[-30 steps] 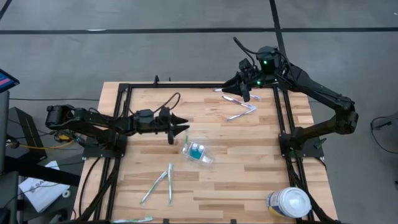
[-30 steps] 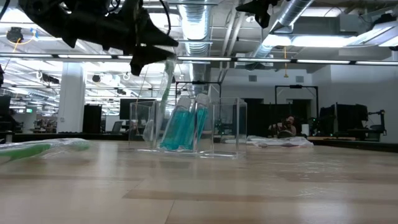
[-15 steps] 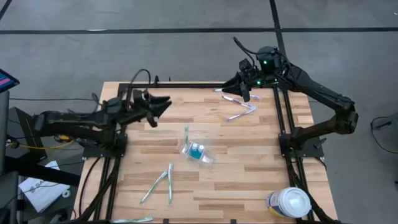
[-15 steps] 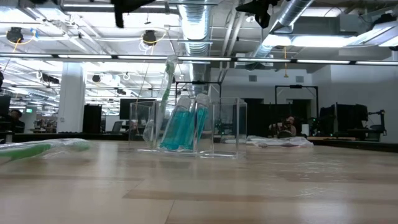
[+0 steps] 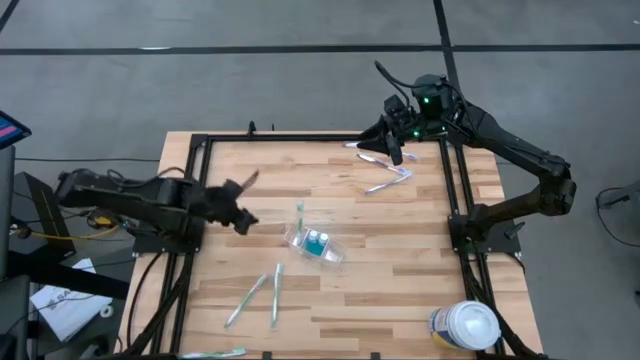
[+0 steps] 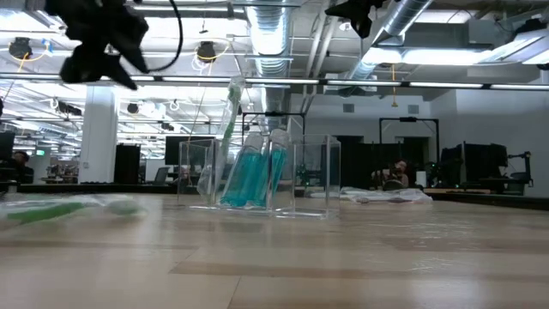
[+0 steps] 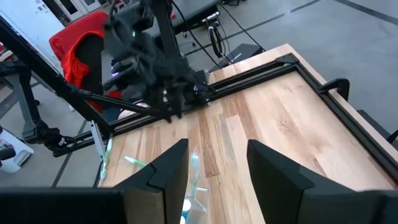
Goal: Pick & Place toothbrushing station
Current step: Put the green toothbrush into the transparent organizer
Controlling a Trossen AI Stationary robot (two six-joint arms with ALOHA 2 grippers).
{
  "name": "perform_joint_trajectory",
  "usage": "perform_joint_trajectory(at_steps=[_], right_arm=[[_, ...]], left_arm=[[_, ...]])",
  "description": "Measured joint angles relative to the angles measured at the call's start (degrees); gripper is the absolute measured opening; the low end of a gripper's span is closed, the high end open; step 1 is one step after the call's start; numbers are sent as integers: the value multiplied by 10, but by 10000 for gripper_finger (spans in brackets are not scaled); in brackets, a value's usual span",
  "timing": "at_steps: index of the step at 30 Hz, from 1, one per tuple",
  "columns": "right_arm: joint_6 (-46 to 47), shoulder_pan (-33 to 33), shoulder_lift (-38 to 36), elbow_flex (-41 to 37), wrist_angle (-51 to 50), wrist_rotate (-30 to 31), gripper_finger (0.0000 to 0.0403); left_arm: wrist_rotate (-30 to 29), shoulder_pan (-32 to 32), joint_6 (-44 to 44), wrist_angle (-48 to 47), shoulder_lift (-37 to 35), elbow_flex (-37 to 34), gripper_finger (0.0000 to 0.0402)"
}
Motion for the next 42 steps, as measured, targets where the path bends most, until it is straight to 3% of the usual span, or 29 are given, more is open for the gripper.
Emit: perform_joint_trajectory(at_steps=[6,21,42], right_arm=[[-10,0,0,0,-2,0,154],[-44,0,0,0,-4,-18,154],[-47,0,0,0,-4,-46,154]], left_arm=[[68,-51,-84,20,89,0,144],[72,-161,-192,130,262,0,144],[82,-164,-207,124,329,-5,144]])
